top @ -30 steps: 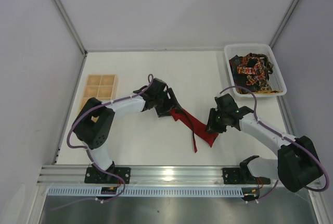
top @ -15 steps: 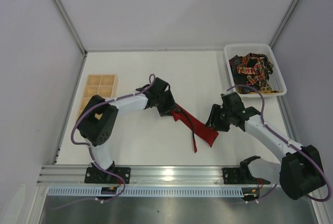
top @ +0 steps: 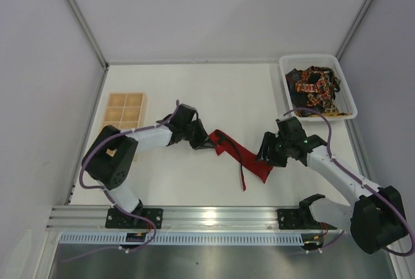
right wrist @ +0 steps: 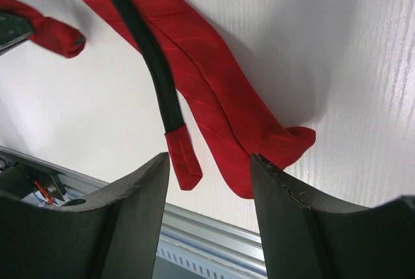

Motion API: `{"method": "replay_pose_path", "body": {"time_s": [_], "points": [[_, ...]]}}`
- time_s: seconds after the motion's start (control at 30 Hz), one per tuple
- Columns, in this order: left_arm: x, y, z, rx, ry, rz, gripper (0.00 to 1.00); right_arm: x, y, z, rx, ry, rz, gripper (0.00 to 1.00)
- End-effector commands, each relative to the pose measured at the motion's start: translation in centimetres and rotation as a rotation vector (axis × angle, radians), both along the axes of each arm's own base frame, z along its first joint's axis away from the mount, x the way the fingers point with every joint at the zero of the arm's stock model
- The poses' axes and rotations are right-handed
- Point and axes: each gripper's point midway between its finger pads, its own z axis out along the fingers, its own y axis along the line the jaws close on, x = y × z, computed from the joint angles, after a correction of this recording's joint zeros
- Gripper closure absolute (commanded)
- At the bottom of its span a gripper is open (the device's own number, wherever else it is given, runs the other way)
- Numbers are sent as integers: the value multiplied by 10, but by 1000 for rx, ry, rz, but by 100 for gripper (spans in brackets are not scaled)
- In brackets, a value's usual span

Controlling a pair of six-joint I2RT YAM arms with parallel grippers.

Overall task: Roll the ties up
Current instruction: Flatten the tie

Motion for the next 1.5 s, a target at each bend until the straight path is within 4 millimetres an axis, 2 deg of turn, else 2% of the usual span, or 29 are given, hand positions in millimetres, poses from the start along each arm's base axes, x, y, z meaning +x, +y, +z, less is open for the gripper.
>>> {"method": "replay_pose_path", "body": {"time_s": [0.0, 0.03, 0.07, 0.1, 0.13, 0.2, 0.23, 0.3, 0.33, 0.43, 0.47, 0.5, 0.6, 0.63, 0.7, 0.73, 0.83, 0.87, 0.9, 0.93, 0.97, 1.0, 1.03, 1.1, 1.23, 1.37, 1.4, 1.47], "points": [[2, 0, 54, -255, -74, 31, 100, 3, 5, 6, 25, -1, 11, 41], [-1, 3, 58, -298, -68, 44, 100, 3, 7, 6, 31, 1, 11, 41], [-14, 9, 48, -331, 4, 95, 100, 4, 9, 7, 42, -5, 11, 41], [-8, 11, 67, -412, -48, 111, 100, 4, 11, 7, 54, 1, 13, 41], [-22, 20, 56, -434, -2, 136, 100, 4, 11, 6, 54, 5, 14, 41], [-19, 29, 71, -532, -6, 218, 100, 3, 12, 6, 55, 18, 21, 41], [-28, 38, 69, -547, -2, 253, 100, 2, 13, 6, 60, 25, 32, 40], [-25, 53, 75, -599, -2, 326, 100, 2, 13, 6, 54, 33, 34, 40], [-31, 61, 73, -613, -4, 353, 100, 2, 12, 6, 49, 32, 32, 40], [-31, 80, 74, -651, -16, 415, 96, 3, 10, 5, 43, 33, 14, 38], [-30, 87, 74, -658, -15, 432, 89, 3, 11, 4, 47, 35, 13, 38], [-31, 90, 74, -664, -18, 438, 89, 2, 12, 2, 55, 40, 13, 38], [-37, 97, 71, -692, -15, 458, 76, 6, 19, -4, 86, 53, 6, 40], [-41, 100, 68, -695, -12, 465, 57, 11, 23, -7, 97, 50, -2, 41], [-45, 102, 65, -693, -9, 466, 43, 21, 31, -7, 119, 25, 7, 43], [-46, 103, 66, -693, -20, 462, 32, 25, 35, -10, 118, 31, 10, 47], [-47, 108, 70, -676, -65, 461, 25, 40, 53, -14, 129, 10, 23, 61], [-47, 108, 79, -677, -102, 445, 24, 44, 58, -14, 133, 7, 16, 67], [-41, 108, 90, -672, -137, 434, 24, 48, 64, -15, 134, -2, 24, 78], [-44, 109, 82, -613, -129, 423, 23, 50, 66, -17, 126, -1, 23, 81], [-42, 111, 93, -589, -187, 409, 23, 56, 68, -21, 108, 0, 8, 82], [-32, 113, 113, -530, -317, 359, 22, 56, 72, -23, 104, -3, 17, 86], [-38, 117, 99, -438, -261, 363, 22, 59, 70, -27, 88, -6, 6, 86], [-36, 128, 105, -275, -328, 320, 22, 60, 66, -38, 59, 7, -14, 88], [-29, 137, 108, -84, -395, 223, 24, 61, 30, -62, -54, 67, -78, 88], [-28, 136, 97, 143, -362, 99, 21, 44, 0, -74, -136, 143, -104, 88], [-33, 126, 95, 181, -360, 41, 20, 41, -5, -73, -149, 148, -103, 87], [-31, 125, 94, 253, -377, 38, 20, 34, -20, -71, -192, 166, -126, 86]]}}
